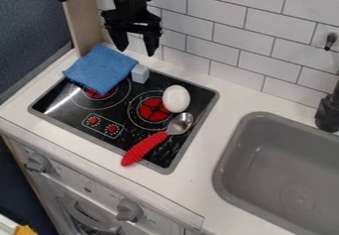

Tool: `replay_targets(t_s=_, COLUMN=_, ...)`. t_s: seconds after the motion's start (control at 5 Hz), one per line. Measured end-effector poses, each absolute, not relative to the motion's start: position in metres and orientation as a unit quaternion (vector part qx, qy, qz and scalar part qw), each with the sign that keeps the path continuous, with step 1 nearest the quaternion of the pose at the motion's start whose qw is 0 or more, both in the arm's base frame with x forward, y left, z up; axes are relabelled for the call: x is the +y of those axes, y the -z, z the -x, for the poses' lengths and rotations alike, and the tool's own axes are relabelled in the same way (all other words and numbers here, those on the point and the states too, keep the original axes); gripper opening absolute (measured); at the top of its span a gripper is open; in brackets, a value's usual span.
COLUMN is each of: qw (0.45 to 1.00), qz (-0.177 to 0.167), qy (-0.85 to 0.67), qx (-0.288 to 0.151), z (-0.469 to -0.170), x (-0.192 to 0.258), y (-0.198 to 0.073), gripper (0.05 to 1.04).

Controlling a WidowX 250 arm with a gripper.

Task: Take the red spoon and placed it on the stove

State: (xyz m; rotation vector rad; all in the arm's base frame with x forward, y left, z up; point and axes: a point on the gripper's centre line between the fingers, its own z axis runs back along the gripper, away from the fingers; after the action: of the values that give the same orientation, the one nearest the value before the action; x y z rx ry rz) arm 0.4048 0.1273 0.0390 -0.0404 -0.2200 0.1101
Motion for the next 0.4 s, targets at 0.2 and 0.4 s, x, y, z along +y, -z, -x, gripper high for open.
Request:
replay_targets(t_s=0.2, qw=0.994, qz=0.026, qy=-0.056, qx=-0.09, z=-0.4, x=0.125, y=-0.023, gripper=1.001)
replay_targets(t_s=0.4, qw=0.995, qz=0.038, qy=-0.054, qx=-0.078, z=-0.379, x=0.116, y=-0.015, gripper=1.001)
